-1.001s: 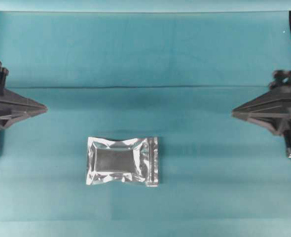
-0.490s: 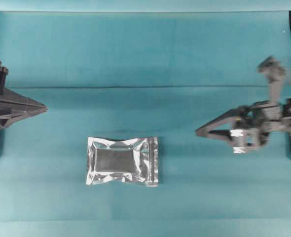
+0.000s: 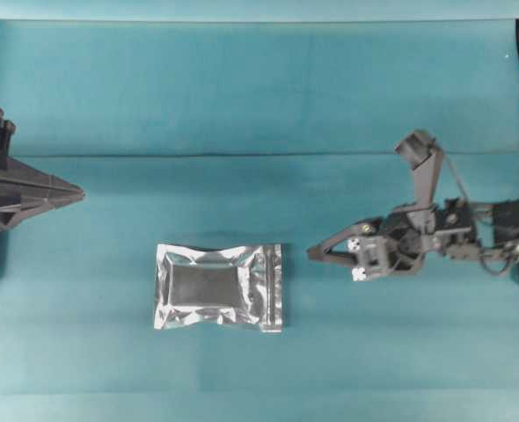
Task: Hand over the silver zip bag and make it stand upright.
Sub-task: 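Move the right gripper open toward the silver foil zip bag, then close the right gripper on the bag's right edge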
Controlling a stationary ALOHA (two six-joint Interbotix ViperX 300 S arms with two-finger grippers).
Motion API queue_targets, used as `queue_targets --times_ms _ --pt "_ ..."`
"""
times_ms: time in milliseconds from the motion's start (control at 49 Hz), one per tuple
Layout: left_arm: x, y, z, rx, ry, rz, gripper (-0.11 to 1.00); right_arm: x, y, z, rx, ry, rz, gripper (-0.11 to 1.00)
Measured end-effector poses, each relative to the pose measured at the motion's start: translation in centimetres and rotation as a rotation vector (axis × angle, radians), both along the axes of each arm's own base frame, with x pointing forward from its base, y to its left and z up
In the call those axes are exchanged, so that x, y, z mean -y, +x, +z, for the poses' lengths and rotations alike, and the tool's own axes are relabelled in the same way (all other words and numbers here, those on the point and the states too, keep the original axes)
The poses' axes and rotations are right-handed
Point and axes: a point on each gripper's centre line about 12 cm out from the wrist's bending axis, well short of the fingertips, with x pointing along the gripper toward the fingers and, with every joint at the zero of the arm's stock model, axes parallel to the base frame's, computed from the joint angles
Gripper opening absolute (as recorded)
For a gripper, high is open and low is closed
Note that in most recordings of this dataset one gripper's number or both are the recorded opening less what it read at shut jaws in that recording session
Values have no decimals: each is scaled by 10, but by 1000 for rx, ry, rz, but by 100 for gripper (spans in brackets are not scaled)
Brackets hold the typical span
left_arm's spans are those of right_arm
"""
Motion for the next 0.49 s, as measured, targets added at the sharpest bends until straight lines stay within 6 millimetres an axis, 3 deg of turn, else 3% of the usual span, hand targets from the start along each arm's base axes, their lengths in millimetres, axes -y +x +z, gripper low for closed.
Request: queue_targets --times_ms 184,245,306,490 --pt "0 0 -1 -4 6 1 -1 -13 7 -28 -22 58 -32 75" --pt "0 0 0 -3 2 0 -1 -14 10 -35 -36 64 -38 87" --pt "0 0 -1 -6 6 1 -1 -15 14 -42 -49 62 -41 92" --pt "0 0 -1 -8 0 0 -1 -16 19 -60 -88 58 -51 89"
